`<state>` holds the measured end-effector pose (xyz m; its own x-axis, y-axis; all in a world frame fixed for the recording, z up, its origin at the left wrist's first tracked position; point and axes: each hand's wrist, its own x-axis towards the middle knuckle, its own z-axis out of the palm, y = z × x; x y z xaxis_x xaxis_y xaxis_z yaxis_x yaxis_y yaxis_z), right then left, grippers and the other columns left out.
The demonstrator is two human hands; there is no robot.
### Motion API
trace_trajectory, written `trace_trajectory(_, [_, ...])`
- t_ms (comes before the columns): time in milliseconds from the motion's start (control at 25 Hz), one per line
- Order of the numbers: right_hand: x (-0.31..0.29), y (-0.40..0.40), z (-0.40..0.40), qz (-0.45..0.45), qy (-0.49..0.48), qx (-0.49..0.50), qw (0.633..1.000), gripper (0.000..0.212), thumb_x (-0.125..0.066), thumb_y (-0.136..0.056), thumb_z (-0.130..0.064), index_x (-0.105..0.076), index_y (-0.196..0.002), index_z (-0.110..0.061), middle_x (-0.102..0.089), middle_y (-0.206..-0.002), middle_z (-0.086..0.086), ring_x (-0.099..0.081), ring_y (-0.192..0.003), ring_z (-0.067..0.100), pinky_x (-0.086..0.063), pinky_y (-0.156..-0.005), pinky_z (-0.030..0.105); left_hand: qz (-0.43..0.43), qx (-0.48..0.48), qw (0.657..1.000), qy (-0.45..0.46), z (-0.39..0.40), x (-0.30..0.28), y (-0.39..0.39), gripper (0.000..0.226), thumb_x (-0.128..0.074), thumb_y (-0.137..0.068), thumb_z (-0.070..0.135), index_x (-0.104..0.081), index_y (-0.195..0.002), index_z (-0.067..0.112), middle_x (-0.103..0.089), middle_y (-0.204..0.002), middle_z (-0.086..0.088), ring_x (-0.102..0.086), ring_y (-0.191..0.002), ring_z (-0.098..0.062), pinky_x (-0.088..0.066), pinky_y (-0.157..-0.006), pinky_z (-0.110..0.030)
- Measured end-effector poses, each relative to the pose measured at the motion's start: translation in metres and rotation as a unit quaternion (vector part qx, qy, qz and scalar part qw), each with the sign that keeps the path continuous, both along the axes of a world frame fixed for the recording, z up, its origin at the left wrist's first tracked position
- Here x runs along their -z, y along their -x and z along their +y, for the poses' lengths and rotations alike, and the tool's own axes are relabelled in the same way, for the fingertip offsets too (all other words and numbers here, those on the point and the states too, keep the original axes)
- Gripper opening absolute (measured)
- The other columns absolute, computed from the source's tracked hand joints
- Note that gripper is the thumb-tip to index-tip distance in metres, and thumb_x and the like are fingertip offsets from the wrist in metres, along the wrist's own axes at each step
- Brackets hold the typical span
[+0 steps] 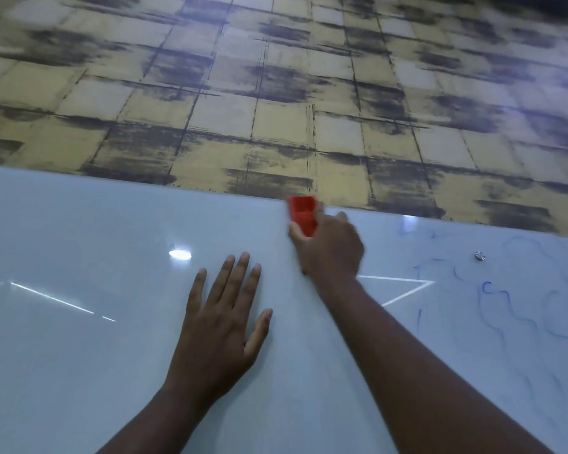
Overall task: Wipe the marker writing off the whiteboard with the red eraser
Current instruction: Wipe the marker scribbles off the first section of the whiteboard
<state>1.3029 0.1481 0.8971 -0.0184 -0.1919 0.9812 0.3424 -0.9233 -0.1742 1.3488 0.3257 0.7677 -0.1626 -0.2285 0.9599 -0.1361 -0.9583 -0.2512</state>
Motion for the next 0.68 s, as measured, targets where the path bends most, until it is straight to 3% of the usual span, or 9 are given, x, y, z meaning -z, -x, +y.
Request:
trace_trajectory(160, [0.004, 0.013, 0.079, -0.002, 0.243, 0.003, 0.97, 0.071, -0.053, -0.099, -0.06, -0.032, -0.16, -0.029, -0.052, -0.127, 0.012, -0.051, -0.117, 0.028, -0.05, -0.095, 0.042, -0.012, 0.053, 0.998, 0.019, 0.003, 0.003, 0.0, 0.066, -0.033, -0.109, 0.048, -0.045, -0.16, 0.009, -0.042, -0.167, -0.01, -0.032, -0.158, -0.023, -0.027, -0.129, -0.053])
trace_trajectory(280, [-0.015, 0.018, 0.071, 0.032, 0.323, 0.059, 0.944, 0.072, -0.05, -0.1, -0.064, -0.026, -0.162, -0.036, -0.049, -0.135, 0.013, -0.047, -0.126, 0.031, -0.046, -0.1, 0.046, -0.02, 0.053, 0.998, 0.022, 0.008, 0.008, 0.002, 0.064, -0.039, -0.105, 0.04, -0.045, -0.16, 0.008, -0.038, -0.169, -0.013, -0.034, -0.158, -0.025, -0.032, -0.127, -0.053])
trace_trajectory(360, [-0.029, 0.015, 0.049, 0.027, 0.297, 0.073, 0.952, 0.068, -0.051, -0.099, -0.063, -0.032, -0.16, -0.038, -0.051, -0.138, 0.012, -0.046, -0.128, 0.031, -0.044, -0.102, 0.048, -0.02, 0.042, 0.999, 0.015, 0.009, 0.011, 0.002, 0.065, -0.043, -0.102, 0.039, -0.046, -0.159, 0.009, -0.036, -0.17, -0.013, -0.032, -0.159, -0.025, -0.034, -0.125, -0.056])
trace_trajectory(520, [-0.049, 0.008, 0.038, 0.018, 0.136, 0.046, 0.99, 0.062, -0.056, -0.099, -0.058, -0.04, -0.155, -0.035, -0.053, -0.137, 0.013, -0.046, -0.127, 0.033, -0.042, -0.102, 0.05, -0.007, 0.032, 0.999, 0.021, 0.006, 0.012, 0.002, 0.067, -0.045, -0.102, 0.042, -0.043, -0.161, 0.01, -0.034, -0.171, -0.012, -0.028, -0.16, -0.026, -0.033, -0.126, -0.057])
trace_trajectory(600, [-0.04, 0.005, 0.067, 0.002, 0.136, 0.033, 0.99, 0.06, -0.055, -0.1, -0.057, -0.043, -0.154, -0.034, -0.053, -0.141, 0.012, -0.044, -0.131, 0.034, -0.039, -0.104, 0.049, 0.0, 0.031, 0.999, 0.022, 0.006, 0.014, 0.004, 0.069, -0.045, -0.102, 0.043, -0.04, -0.163, 0.01, -0.033, -0.171, -0.012, -0.027, -0.161, -0.026, -0.029, -0.128, -0.056])
trace_trajectory(680, [-0.02, 0.003, 0.109, -0.022, 0.203, 0.033, 0.978, 0.06, -0.052, -0.101, -0.057, -0.04, -0.156, -0.035, -0.051, -0.139, 0.013, -0.044, -0.129, 0.034, -0.038, -0.102, 0.047, 0.004, 0.045, 0.999, 0.019, 0.007, 0.014, 0.006, 0.07, -0.045, -0.101, 0.043, -0.041, -0.162, 0.01, -0.039, -0.169, -0.012, -0.033, -0.159, -0.027, -0.027, -0.128, -0.055])
